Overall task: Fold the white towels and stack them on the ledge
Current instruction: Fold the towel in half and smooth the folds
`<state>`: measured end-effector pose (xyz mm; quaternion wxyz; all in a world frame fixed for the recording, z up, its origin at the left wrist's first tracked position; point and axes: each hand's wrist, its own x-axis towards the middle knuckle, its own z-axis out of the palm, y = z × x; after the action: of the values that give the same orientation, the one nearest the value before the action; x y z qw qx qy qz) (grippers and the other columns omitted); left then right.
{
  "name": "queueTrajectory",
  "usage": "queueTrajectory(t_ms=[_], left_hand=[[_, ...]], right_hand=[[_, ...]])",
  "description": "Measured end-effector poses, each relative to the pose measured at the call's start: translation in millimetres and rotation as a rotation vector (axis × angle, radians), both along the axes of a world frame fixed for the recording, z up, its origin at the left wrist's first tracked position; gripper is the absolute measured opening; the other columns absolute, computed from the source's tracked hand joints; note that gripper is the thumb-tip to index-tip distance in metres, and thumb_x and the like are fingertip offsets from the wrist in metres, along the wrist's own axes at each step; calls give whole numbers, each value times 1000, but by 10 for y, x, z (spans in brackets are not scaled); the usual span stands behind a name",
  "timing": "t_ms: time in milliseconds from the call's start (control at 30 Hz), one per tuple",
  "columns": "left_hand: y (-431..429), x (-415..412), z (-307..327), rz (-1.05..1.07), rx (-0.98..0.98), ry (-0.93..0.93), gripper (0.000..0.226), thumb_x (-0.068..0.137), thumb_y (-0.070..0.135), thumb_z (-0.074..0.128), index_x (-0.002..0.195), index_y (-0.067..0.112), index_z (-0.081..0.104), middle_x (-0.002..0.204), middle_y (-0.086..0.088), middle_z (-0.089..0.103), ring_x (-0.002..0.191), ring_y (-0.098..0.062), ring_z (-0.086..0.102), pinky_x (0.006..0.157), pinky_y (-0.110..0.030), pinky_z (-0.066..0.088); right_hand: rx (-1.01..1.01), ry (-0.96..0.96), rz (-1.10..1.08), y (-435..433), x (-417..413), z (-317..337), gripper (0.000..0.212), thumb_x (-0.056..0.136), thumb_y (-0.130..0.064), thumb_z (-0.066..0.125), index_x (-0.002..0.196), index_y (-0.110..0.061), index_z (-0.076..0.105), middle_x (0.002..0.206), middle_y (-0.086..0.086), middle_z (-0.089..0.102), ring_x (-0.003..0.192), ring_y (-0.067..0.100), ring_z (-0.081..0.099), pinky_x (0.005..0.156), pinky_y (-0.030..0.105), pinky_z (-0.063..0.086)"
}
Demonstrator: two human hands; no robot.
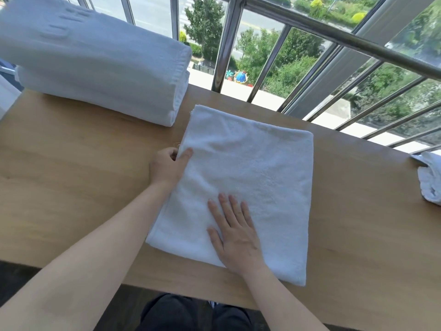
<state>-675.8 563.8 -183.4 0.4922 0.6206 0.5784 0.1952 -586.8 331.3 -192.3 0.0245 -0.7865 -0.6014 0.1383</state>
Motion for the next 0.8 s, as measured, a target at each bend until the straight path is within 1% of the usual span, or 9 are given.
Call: queueTrajectory(t_ms=[100,233,300,367,433,567,633,733,800], left_hand=[[167,117,3,-45,-2,39,40,82,58,72,81,18,66,73,9,66,64,-12,60,58,-29,46],[176,138,-5,-50,34,39,40,84,53,72,87,14,64,78,7,66,69,-14,60,59,-28,44],[43,61,32,-18,6,19,38,82,56,73,95,21,63,85,11,67,78,-9,64,60,-23,44],[-178,-114,76,-37,-33,31,43,76,62,76,100,30,60,86,17,67,77,0,64,58,-19,42],[-435,-362,64,-51,-97,39,46,71,64,79,97,31,61,85,15,69,75,-2,66,59,-22,45],[-704,-809,0,-10,-247,-4,33,68,60,83,80,33,69,80,8,74,74,-16,72,65,-38,57],[-722,-928,5,-36,-312,-54,34,64,61,84,80,35,71,82,7,76,74,-15,73,62,-34,59],[-747,-1019,5,-38,-305,-109,44,58,62,81,83,27,73,83,8,76,72,-12,73,52,-18,52],[-783,-1059,-9,-36,-282,-136,43,60,60,83,88,29,73,87,9,76,75,-10,73,55,-17,53]], right_hand=[[1,-12,2,4,-3,3,58,107,-48,22,160,-29,5,168,-3,-3,154,20,-5,123,44,0],[-5,2,-4,0,-6,-2,59,107,-47,25,160,-30,5,168,-4,-3,154,19,-6,123,44,0],[-1,0,-14,9,-4,-11,60,106,-47,27,160,-30,6,168,-4,-2,154,19,-5,123,44,2],[4,7,-21,19,3,-12,60,106,-47,27,160,-31,7,168,-4,0,154,18,-4,123,44,2],[5,8,-21,16,13,-15,60,105,-47,27,160,-32,7,168,-4,0,154,17,-4,123,44,2],[0,0,-27,14,4,-19,61,105,-47,27,160,-33,3,168,-5,-3,154,16,-7,123,42,-2],[-2,0,-29,20,2,-20,62,105,-48,25,159,-33,1,168,-5,-5,154,16,-8,123,41,-3],[-8,-2,-21,16,-1,-3,61,105,-49,22,159,-33,0,168,-5,-6,153,15,-10,123,41,-4],[-16,14,-20,26,2,13,60,105,-49,20,159,-34,-2,167,-6,-8,153,14,-13,123,41,-7]])
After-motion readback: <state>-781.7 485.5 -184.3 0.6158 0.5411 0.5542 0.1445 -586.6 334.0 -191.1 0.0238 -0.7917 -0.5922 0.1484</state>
